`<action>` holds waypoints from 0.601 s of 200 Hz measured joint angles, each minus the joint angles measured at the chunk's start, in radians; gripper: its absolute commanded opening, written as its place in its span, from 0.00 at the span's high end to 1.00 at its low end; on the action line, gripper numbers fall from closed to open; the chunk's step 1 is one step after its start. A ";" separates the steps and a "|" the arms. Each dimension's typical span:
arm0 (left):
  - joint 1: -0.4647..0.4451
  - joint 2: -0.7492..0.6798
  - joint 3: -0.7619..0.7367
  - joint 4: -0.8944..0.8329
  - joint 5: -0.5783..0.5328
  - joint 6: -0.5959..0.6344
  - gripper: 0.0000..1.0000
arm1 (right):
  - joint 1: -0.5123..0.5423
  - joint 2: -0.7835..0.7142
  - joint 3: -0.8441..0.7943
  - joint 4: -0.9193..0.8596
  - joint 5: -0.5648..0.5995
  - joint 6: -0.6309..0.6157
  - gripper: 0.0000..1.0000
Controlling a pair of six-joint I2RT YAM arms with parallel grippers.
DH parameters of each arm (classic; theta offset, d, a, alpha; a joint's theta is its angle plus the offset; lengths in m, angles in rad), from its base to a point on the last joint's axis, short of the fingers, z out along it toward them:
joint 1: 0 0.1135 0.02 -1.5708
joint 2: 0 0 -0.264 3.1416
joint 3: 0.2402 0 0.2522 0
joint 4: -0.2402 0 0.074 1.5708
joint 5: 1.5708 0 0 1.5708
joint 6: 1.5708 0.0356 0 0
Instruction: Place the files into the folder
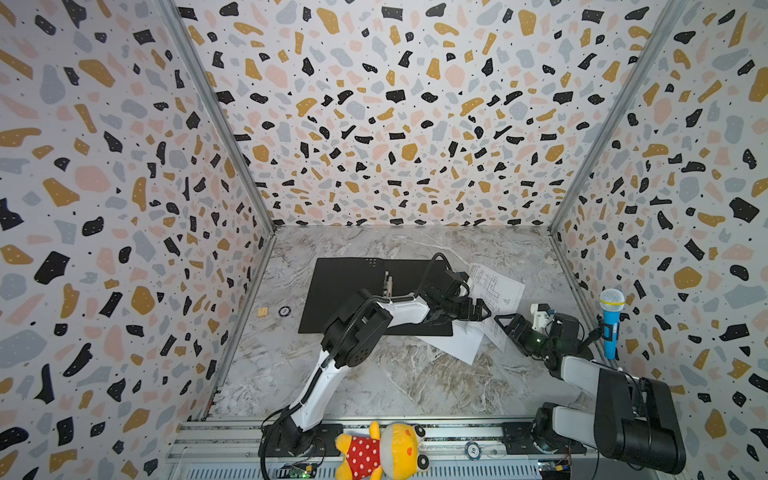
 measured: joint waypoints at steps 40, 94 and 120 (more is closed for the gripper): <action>0.005 -0.002 -0.012 0.021 0.013 -0.023 0.00 | -0.003 0.001 -0.014 0.019 -0.031 0.034 0.02; 0.011 -0.008 -0.042 0.070 0.036 -0.075 0.00 | -0.033 0.001 -0.040 0.050 -0.085 0.083 0.01; 0.012 -0.009 -0.059 0.113 0.047 -0.109 0.00 | -0.049 0.004 -0.047 0.059 -0.109 0.100 0.01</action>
